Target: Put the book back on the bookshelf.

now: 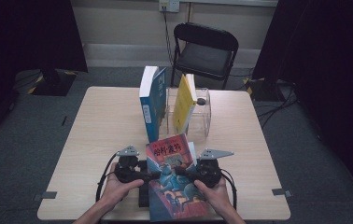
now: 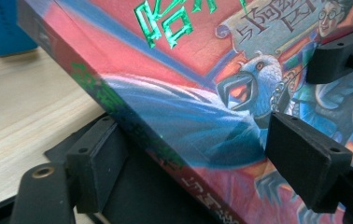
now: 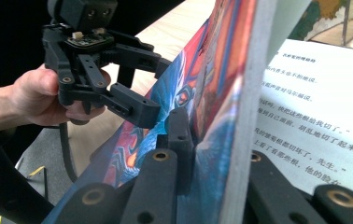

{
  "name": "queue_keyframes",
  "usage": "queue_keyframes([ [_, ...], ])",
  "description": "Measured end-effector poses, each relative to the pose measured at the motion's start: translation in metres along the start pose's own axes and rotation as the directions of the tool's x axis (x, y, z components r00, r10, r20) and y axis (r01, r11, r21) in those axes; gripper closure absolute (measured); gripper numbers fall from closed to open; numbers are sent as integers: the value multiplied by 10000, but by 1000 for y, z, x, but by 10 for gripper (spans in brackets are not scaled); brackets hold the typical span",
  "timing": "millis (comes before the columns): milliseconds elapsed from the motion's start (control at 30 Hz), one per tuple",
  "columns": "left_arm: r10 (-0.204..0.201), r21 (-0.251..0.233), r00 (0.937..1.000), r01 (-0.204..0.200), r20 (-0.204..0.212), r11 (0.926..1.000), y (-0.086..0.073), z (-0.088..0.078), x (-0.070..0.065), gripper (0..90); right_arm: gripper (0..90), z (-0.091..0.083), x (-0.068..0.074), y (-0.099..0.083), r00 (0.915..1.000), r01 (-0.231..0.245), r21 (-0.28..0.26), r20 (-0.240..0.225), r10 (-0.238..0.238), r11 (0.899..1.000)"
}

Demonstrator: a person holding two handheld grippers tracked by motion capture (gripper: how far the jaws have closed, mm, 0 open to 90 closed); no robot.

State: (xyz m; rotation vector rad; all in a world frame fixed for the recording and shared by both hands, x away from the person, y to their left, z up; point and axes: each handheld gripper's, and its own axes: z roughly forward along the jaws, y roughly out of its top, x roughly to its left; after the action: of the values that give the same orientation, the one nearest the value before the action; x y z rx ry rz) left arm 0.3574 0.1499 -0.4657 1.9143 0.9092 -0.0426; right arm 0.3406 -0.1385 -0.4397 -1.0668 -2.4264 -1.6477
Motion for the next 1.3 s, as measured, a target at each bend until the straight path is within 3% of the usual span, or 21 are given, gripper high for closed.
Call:
queue_keyframes([
  [233,-506,172,9953,494,821,9986,3,0,5,266,833,-3,6,1,9998,179,-119,6,-179,9998],
  [367,-590,-60,9906,602,1238,9982,5,1,4,277,838,-6,9,4,9996,248,-299,-153,-253,9992],
  [433,-626,-142,9820,662,1783,9977,6,2,3,286,843,-8,11,6,9991,337,-359,-241,-346,9988],
  [467,-670,-221,9754,733,2102,9971,6,2,2,335,848,-9,12,6,9989,365,-402,-288,-377,9985],
  [533,-533,-313,9806,603,1889,9977,8,0,-2,355,852,-11,13,8,9988,364,-475,-314,-379,9982],
  [667,-557,-517,9780,674,2009,9964,12,-3,-5,433,850,-13,12,10,9993,349,-588,-96,-355,9977],
  [800,-135,-641,9845,251,1751,9976,17,-8,-10,512,832,-12,16,13,9962,779,-401,430,-761,9962],
  [900,-136,-743,9873,256,1583,9969,22,-10,-13,566,827,-12,15,15,9960,776,-424,479,-755,9961],
  [1033,33,-715,9891,73,1472,9974,28,-11,-15,589,820,-13,12,17,9962,717,-460,526,-693,9964],
  [1167,130,-934,9895,5,1440,9956,34,-14,-17,606,816,-16,15,21,9921,1055,-459,737,-1020,9934],
  [1300,533,-1274,9910,-375,1232,9911,45,-22,-22,633,826,-18,15,29,9926,1061,-775,667,-1011,9913],
])
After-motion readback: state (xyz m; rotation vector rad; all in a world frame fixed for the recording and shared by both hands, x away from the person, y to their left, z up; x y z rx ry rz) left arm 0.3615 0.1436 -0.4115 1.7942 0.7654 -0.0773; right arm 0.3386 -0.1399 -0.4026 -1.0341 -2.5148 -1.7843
